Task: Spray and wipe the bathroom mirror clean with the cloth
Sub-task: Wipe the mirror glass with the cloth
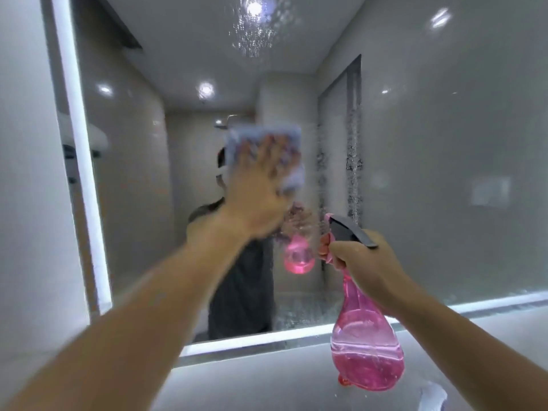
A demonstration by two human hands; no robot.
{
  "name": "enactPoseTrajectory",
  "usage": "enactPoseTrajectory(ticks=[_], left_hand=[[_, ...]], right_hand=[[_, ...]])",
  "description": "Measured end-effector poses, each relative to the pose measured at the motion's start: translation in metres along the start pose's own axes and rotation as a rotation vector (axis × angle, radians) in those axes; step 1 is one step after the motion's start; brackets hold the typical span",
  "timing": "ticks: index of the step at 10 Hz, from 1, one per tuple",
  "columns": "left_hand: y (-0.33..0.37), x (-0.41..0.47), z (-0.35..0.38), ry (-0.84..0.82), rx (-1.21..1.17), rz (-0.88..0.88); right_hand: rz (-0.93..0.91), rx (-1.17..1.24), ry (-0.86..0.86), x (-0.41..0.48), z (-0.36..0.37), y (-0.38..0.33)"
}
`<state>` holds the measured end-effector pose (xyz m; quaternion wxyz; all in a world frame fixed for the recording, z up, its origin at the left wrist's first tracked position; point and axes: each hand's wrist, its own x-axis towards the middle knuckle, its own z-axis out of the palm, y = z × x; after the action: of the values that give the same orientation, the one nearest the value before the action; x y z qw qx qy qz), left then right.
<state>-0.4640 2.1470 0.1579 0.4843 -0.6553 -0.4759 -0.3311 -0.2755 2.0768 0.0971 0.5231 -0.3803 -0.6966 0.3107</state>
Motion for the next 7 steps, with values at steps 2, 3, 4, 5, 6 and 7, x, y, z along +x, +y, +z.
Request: enactPoseTrajectory(ticks=[2,3,4,5,6,7], left_hand=[[0.088,-0.236,0.076,-0.355,-0.039,0.651],[0.050,-0.228,0.069,-0.546,0.009,0.558],[-0.017,-0.194,0.040,-0.230,0.650,0.600],[-0.070,-0.086,0.001,-0.131,0.157,0.123],[-0.091,0.029,-0.044,0.190,0.222,-0.161],[-0.075,0.111,-0.064,0.123,0.088,-0.446]], right_hand=[[-0.004,0.015,-0.043,-0.012,-0.005,0.015],[0.008,0.030,-0.044,-0.007,-0.010,0.018],[0.056,0.059,0.003,0.003,-0.018,0.015],[0.078,0.083,0.027,0.012,-0.029,0.007],[0.044,0.031,0.009,0.015,-0.040,0.002],[0.019,0.070,-0.008,0.016,-0.051,0.006]])
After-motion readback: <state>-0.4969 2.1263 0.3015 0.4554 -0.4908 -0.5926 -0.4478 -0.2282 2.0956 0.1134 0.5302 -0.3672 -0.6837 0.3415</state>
